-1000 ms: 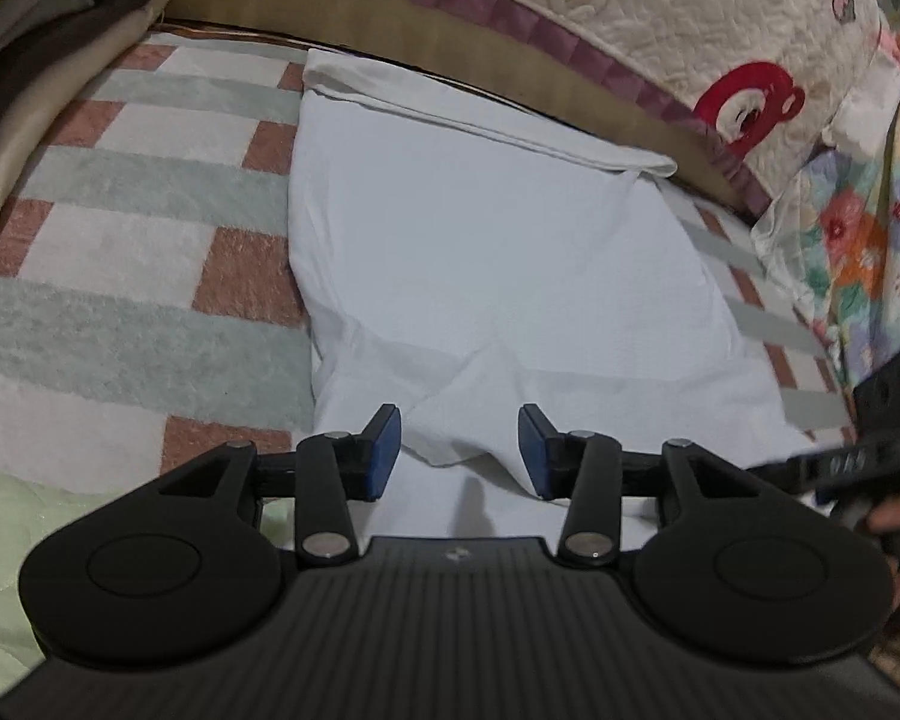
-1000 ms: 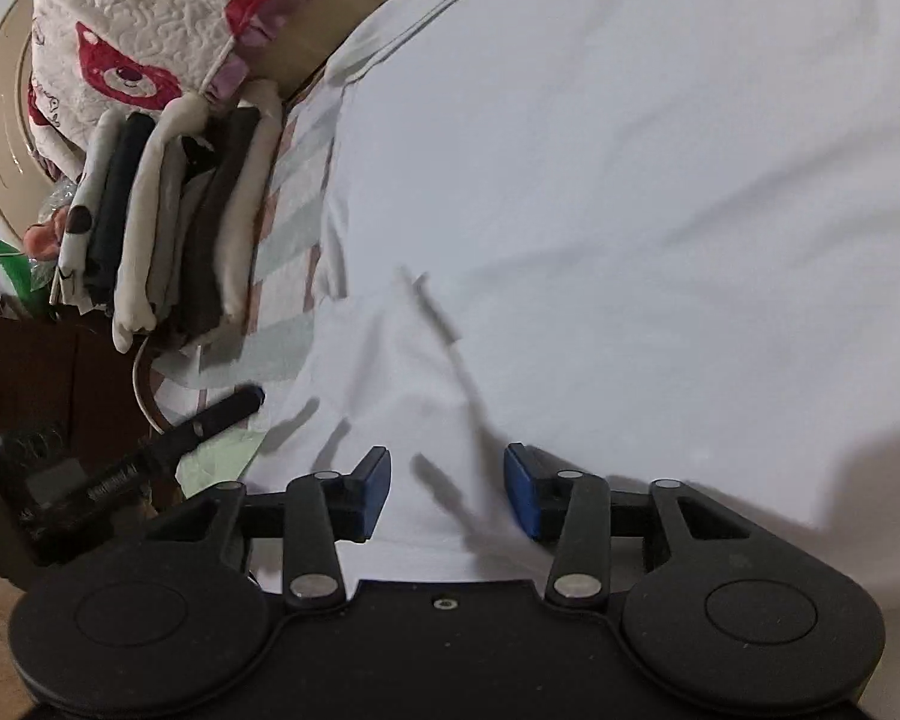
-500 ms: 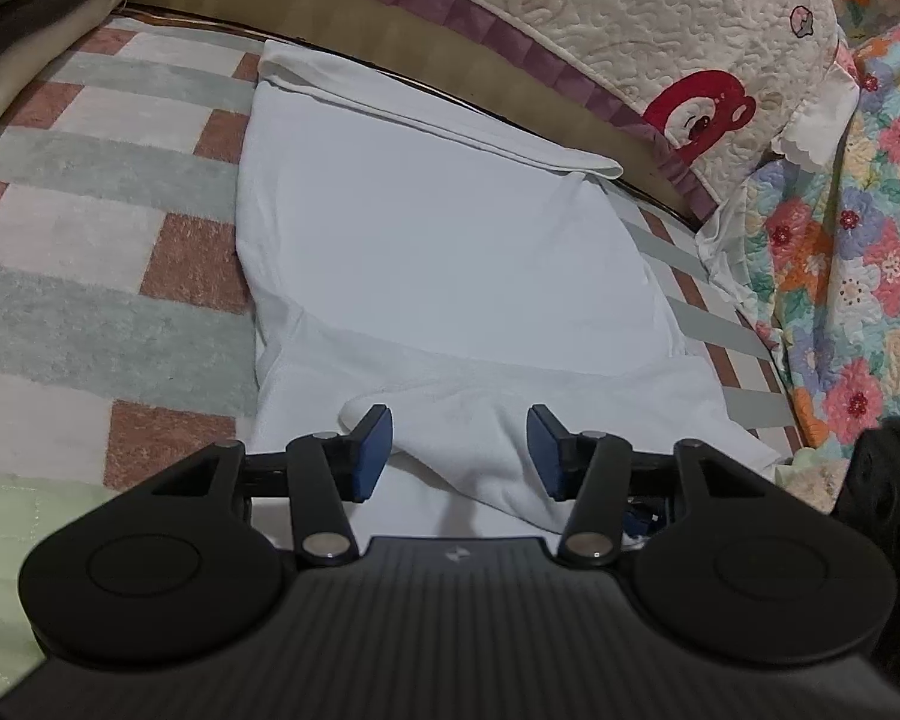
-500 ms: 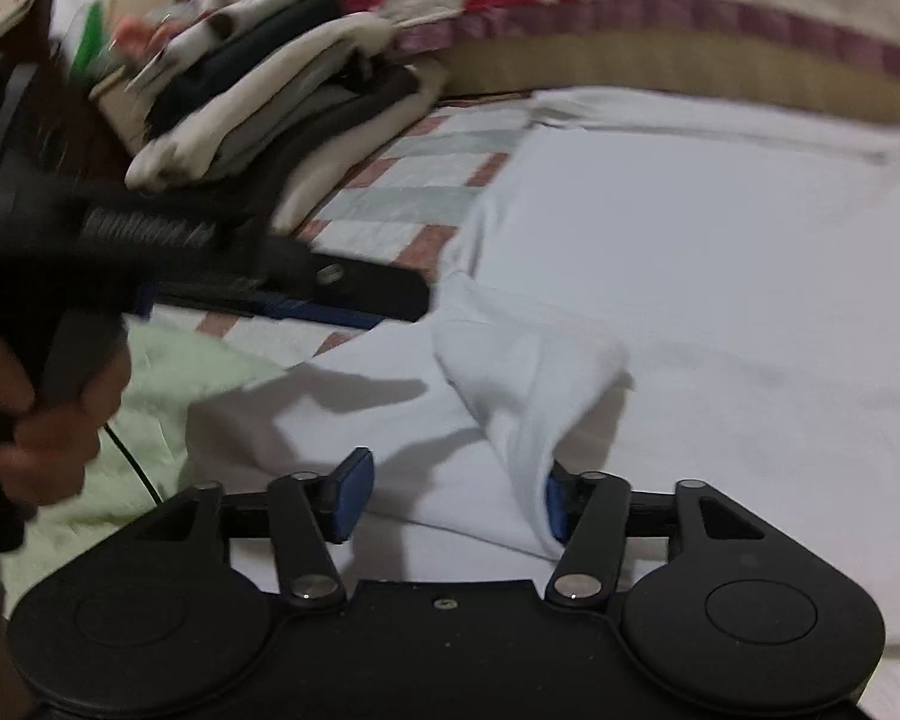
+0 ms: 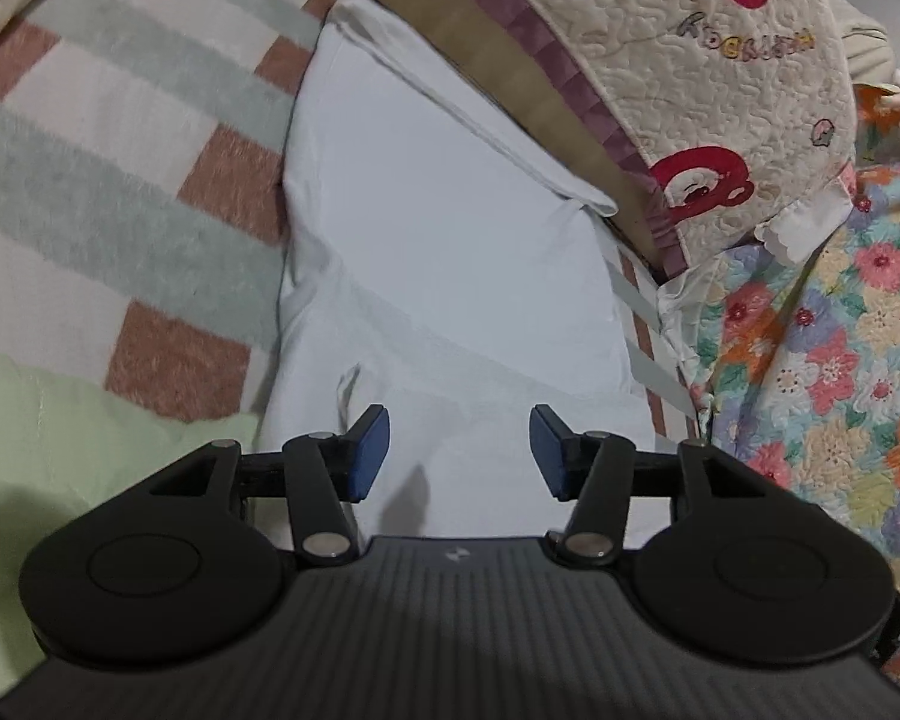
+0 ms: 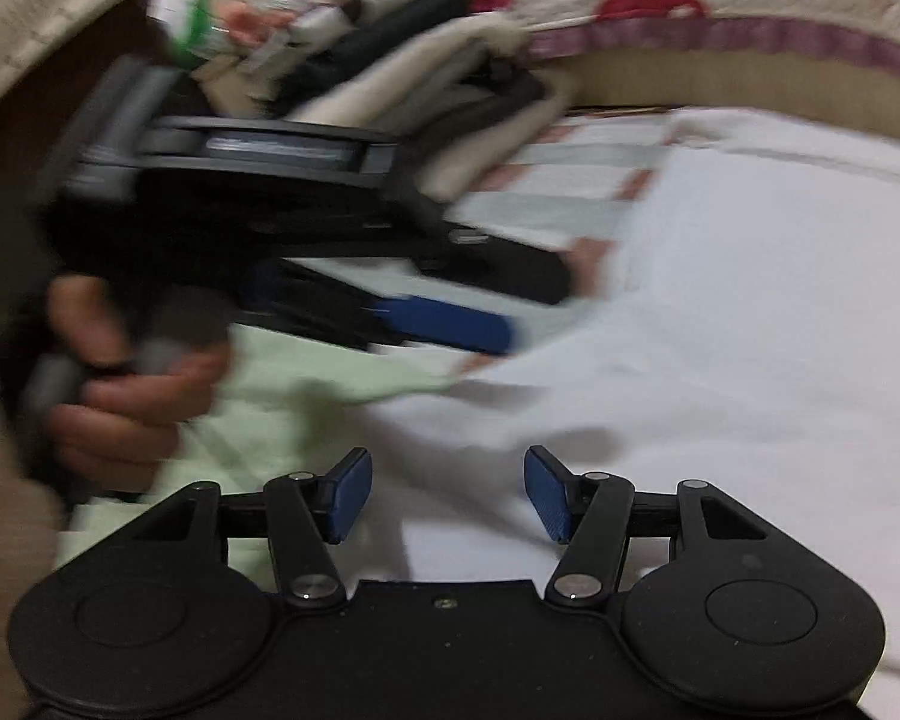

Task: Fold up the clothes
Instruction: 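Move both grippers toward the shirt collar edge near the headboard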

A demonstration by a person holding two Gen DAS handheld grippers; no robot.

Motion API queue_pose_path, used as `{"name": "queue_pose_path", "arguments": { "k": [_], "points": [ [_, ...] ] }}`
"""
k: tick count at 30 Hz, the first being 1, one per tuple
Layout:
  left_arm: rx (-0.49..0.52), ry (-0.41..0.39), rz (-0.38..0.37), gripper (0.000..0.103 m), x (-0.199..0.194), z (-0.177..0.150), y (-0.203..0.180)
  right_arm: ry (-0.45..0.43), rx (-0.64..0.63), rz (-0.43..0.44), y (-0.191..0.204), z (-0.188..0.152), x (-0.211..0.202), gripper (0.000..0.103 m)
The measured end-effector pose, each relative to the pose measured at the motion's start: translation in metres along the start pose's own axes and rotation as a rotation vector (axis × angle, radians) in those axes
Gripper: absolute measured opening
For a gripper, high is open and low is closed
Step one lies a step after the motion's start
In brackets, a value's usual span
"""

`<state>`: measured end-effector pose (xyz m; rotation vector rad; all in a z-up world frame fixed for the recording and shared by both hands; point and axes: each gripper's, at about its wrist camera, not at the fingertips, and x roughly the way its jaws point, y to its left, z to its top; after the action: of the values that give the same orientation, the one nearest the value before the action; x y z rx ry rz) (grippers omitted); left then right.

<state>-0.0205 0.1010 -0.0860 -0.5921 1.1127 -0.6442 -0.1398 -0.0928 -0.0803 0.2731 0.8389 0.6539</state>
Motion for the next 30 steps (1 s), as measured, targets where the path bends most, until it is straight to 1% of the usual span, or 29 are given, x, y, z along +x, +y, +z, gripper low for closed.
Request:
{"name": "queue_pose_path", "arguments": {
  "k": [1,3,6,9,10,11,12,13,14,15,16,17,18,19,20,21,22,23,25,26,28,30],
  "points": [
    [0.003,0.006,0.006,0.052,0.001,0.0,0.001,0.001,0.009,0.022,0.001,-0.001,0.0,0.062],
    [0.012,0.018,0.013,0.053,0.004,-0.001,0.002,-0.001,0.025,0.025,-0.001,-0.003,-0.003,0.062],
    [0.042,0.046,0.025,0.058,0.014,-0.001,0.002,-0.029,0.069,-0.02,-0.018,-0.003,-0.023,0.062],
    [0.12,0.092,0.083,0.06,0.035,0.0,-0.003,-0.081,0.137,-0.074,-0.044,-0.002,-0.05,0.062],
    [0.161,0.1,0.105,0.055,0.041,-0.001,-0.006,-0.096,0.16,-0.099,-0.055,-0.002,-0.061,0.062],
    [0.203,0.108,0.128,0.023,0.047,-0.001,-0.01,-0.11,0.179,-0.133,-0.066,-0.002,-0.071,0.062],
    [0.212,0.099,0.157,0.003,0.049,-0.001,-0.013,-0.125,0.196,-0.171,-0.077,-0.001,-0.082,0.062],
    [0.22,0.089,0.185,0.004,0.05,-0.001,-0.016,-0.139,0.208,-0.215,-0.088,0.0,-0.092,0.062],
    [0.227,0.062,0.189,0.004,0.046,-0.001,-0.02,-0.148,0.213,-0.266,-0.101,0.002,-0.102,0.062],
    [0.267,0.038,0.203,0.004,0.042,-0.002,-0.026,-0.154,0.215,-0.326,-0.113,0.005,-0.113,0.062],
    [0.334,0.034,0.239,0.005,0.039,-0.004,-0.033,-0.159,0.217,-0.39,-0.126,0.009,-0.126,0.062],
    [0.366,0.033,0.284,0.01,0.038,-0.005,-0.037,-0.164,0.218,-0.454,-0.139,0.012,-0.138,0.062],
    [0.399,0.031,0.33,0.012,0.037,-0.007,-0.04,-0.168,0.224,-0.517,-0.154,0.015,-0.151,0.062],
    [0.4,0.016,0.381,0.019,0.034,-0.007,-0.039,-0.17,0.233,-0.567,-0.169,0.017,-0.165,0.063],
    [0.382,0.002,0.391,0.035,0.03,-0.003,-0.035,-0.167,0.24,-0.599,-0.184,0.017,-0.176,0.063],
    [0.364,-0.011,0.402,0.044,0.027,0.0,-0.032,-0.16,0.247,-0.625,-0.198,0.016,-0.185,0.063],
    [0.346,-0.025,0.413,0.051,0.023,0.003,-0.029,-0.153,0.262,-0.647,-0.211,0.015,-0.191,0.063],
    [0.327,-0.038,0.423,0.051,0.019,0.006,-0.025,-0.145,0.283,-0.666,-0.224,0.014,-0.195,0.063],
    [0.313,-0.038,0.407,0.051,0.015,0.016,-0.023,-0.131,0.325,-0.704,-0.25,0.011,-0.203,0.063],
    [0.313,-0.035,0.39,0.051,0.014,0.022,-0.023,-0.133,0.354,-0.693,-0.26,0.01,-0.205,0.063],
    [0.326,-0.033,0.374,0.051,0.018,0.038,-0.027,-0.149,0.425,-0.627,-0.274,0.008,-0.207,0.063],
    [0.354,-0.041,0.364,0.051,0.025,0.055,-0.033,-0.152,0.43,-0.588,-0.279,0.011,-0.203,0.063]
  ]
}}
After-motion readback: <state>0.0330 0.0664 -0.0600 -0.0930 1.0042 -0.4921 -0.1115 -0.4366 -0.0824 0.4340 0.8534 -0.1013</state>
